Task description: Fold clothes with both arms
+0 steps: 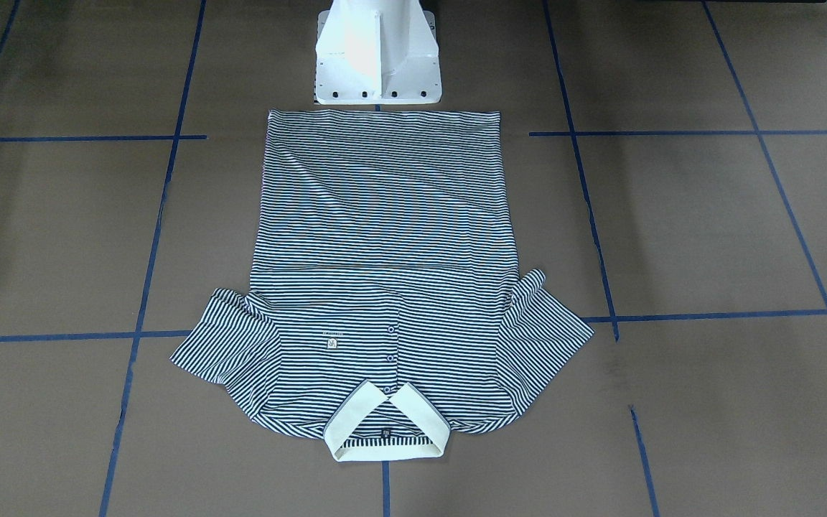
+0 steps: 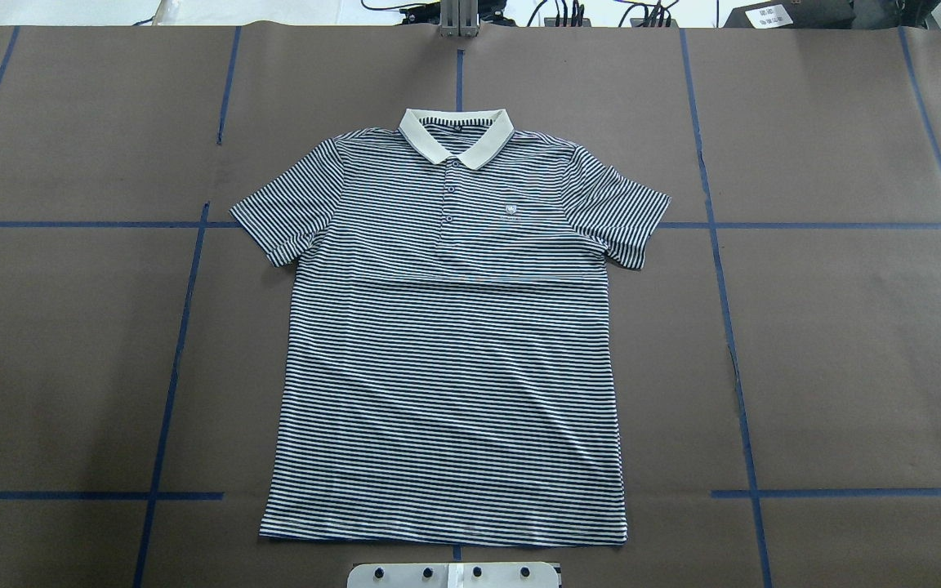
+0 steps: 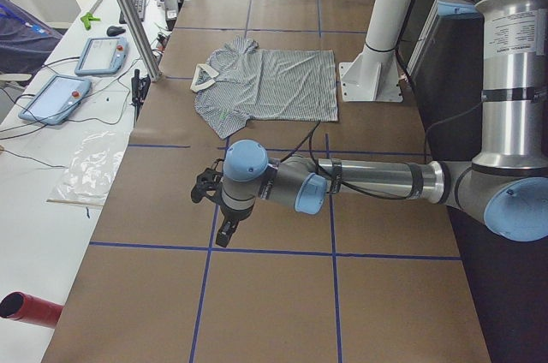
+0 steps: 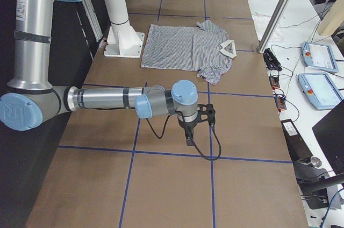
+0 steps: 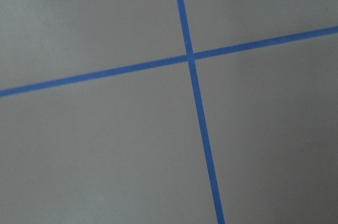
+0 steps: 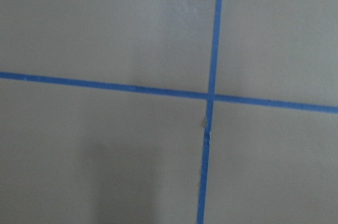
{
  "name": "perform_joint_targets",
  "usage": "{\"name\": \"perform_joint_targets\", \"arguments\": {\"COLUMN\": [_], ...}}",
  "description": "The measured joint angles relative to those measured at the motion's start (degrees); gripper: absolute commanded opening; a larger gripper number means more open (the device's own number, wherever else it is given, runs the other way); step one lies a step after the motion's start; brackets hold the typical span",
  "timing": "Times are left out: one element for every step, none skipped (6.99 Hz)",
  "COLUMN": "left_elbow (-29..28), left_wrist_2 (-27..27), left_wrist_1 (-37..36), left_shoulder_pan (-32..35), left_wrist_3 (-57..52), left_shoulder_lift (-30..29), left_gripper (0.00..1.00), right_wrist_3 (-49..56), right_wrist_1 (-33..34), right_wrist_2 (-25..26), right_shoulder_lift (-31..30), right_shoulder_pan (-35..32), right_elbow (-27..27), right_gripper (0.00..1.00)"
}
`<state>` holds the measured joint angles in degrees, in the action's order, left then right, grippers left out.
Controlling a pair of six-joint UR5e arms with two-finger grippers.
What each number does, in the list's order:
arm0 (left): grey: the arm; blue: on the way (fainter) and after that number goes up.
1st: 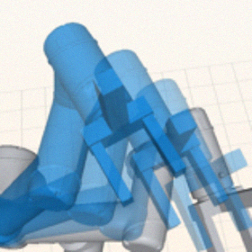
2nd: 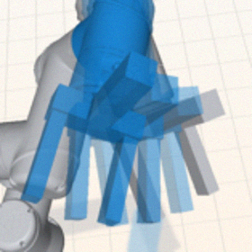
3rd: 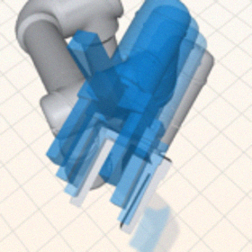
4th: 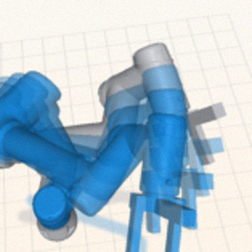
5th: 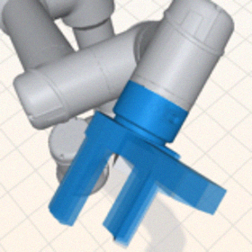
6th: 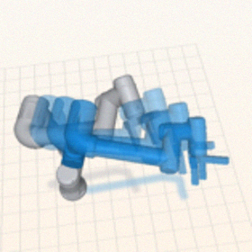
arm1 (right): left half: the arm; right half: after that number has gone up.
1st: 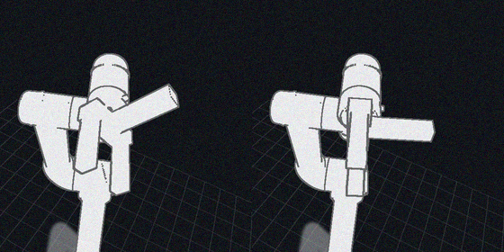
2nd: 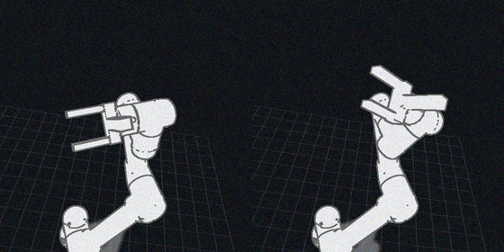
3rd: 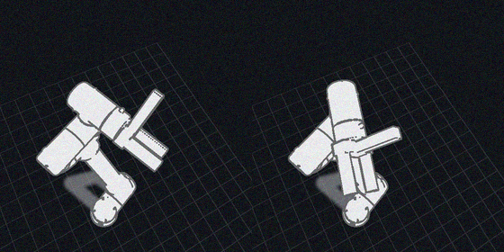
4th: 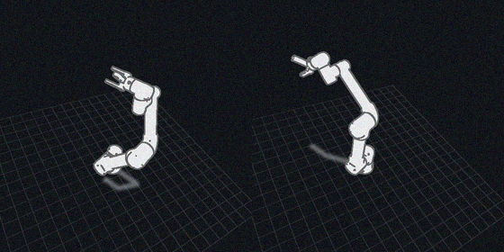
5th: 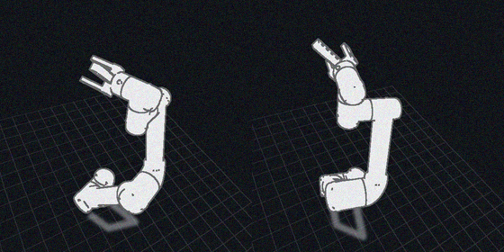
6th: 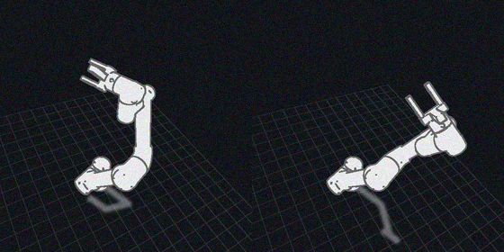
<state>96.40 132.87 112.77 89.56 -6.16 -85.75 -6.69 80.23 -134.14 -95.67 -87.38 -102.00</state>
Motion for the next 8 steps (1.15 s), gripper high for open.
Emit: {"name": "perform_joint_targets", "arguments": {"left_elbow": [-1.50, -3.99, -6.39, -7.66, -8.07, -8.22, -8.27, -8.26], "left_wrist_2": [-0.18, -0.12, 0.06, 0.18, 0.25, 0.30, 0.34, 0.36], "left_wrist_1": [8.94, 15.45, 18.69, 19.99, 20.68, 21.46, 22.11, 22.60], "left_shoulder_pan": [-0.03, -0.06, -0.27, -0.90, -1.73, -2.48, -3.02, -3.35], "left_wrist_3": [0.24, 0.51, 1.10, 1.82, 2.18, 2.32, 2.34, 2.32], "left_shoulder_lift": [-2.04, -4.50, -6.87, -8.47, -9.16, -9.41, -9.48, -9.49], "left_gripper": [1.00, 1.00, 1.00, 1.00, 1.00, 1.00, 1.00, 1.00], "right_wrist_3": [-0.06, -0.24, -0.98, -3.12, -7.43, -14.99, -24.16, -33.32], "right_wrist_1": [-1.72, -6.10, -11.80, -17.23, -20.46, -21.80, -22.29, -22.46], "right_wrist_2": [-0.10, -0.23, -0.35, -0.35, -0.17, 1.10, 4.10, 9.30], "right_shoulder_lift": [1.84, 2.85, 3.44, 4.54, 6.44, 9.42, 13.19, 17.18], "right_shoulder_pan": [0.01, 0.00, 0.02, 0.73, 3.26, 7.82, 13.27, 19.56], "right_elbow": [0.36, 1.96, 4.40, 6.59, 7.69, 8.06, 8.20, 8.33], "right_gripper": [1.00, 1.00, 1.00, 1.00, 1.00, 1.00, 1.00, 0.96]}}
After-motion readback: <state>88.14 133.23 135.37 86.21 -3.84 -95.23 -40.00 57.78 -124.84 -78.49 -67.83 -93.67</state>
